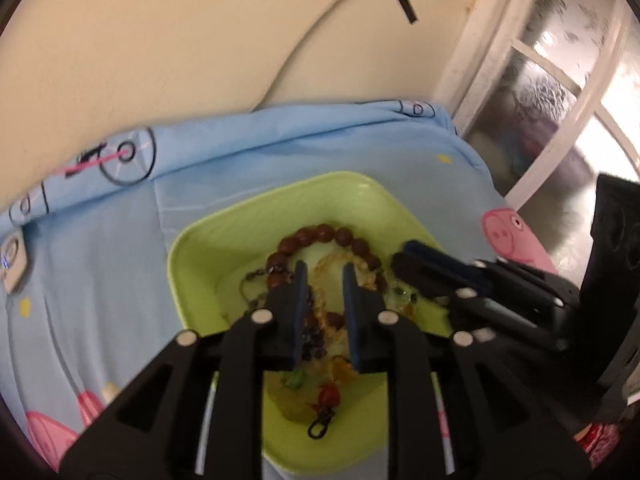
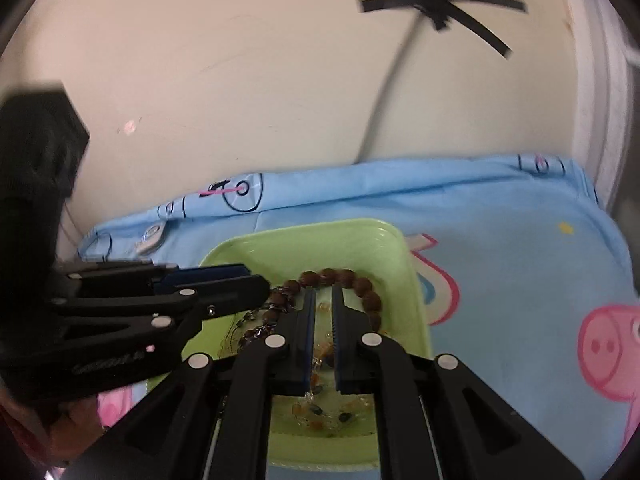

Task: Organize jewelry
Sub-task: 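Return the right gripper and grasp a dark bead bracelet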

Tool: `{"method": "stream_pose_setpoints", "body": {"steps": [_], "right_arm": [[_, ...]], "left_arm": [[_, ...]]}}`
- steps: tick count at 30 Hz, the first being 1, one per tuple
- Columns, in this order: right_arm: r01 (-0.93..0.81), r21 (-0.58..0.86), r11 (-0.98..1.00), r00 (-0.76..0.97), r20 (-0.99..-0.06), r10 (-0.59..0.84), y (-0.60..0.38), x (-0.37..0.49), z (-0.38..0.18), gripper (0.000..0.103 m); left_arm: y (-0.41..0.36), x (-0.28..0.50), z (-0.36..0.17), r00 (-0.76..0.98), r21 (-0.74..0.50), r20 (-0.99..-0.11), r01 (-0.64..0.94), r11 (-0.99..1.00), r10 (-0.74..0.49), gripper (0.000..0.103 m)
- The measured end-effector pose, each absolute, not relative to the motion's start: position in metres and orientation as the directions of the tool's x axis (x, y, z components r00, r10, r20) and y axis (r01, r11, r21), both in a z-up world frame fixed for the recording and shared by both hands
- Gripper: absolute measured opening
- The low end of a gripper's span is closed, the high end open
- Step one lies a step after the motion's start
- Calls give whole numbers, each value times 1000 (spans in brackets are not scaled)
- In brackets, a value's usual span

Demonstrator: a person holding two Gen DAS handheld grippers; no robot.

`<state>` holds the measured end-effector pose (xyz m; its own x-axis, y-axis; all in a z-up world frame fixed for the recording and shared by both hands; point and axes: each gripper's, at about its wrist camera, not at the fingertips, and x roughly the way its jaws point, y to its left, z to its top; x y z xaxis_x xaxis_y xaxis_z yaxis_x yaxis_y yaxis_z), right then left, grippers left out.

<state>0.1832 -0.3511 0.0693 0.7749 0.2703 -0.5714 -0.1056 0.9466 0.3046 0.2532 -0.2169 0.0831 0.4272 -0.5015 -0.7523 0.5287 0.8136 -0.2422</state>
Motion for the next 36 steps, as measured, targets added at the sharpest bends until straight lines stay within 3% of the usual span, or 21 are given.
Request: {"method": "stream_pose_setpoints", "body": {"steps": [5,10,16,23,29,36], "right_arm": [[-159,384,909,789,-504,351,-349,135,74,0],[-252,483,839,740,-463,488,-316,87,60,0],[-295,490,820,631,-545,552,-254,59,30,0],[-362,398,843,572,-619,538,-203,43,25,0],[-443,342,828,536,-640,551,-168,40,35,0],[-544,257,799,476,-690,546,-106,67,33,0]], "left_arm": [[-168,213,98,459,-271,-693,549,791,-556,16],[-62,160,107,546,-299,-649,458,837,-530,17],[47,105,75,601,-289,-704,243,926,-377,17],[65,64,45,576,-262,-743,221,940,-342,17],[57,56,34,567,-245,-742,265,932,-357,37],[53,58,19,569,-196,-763,246,949,-306,37]]}}
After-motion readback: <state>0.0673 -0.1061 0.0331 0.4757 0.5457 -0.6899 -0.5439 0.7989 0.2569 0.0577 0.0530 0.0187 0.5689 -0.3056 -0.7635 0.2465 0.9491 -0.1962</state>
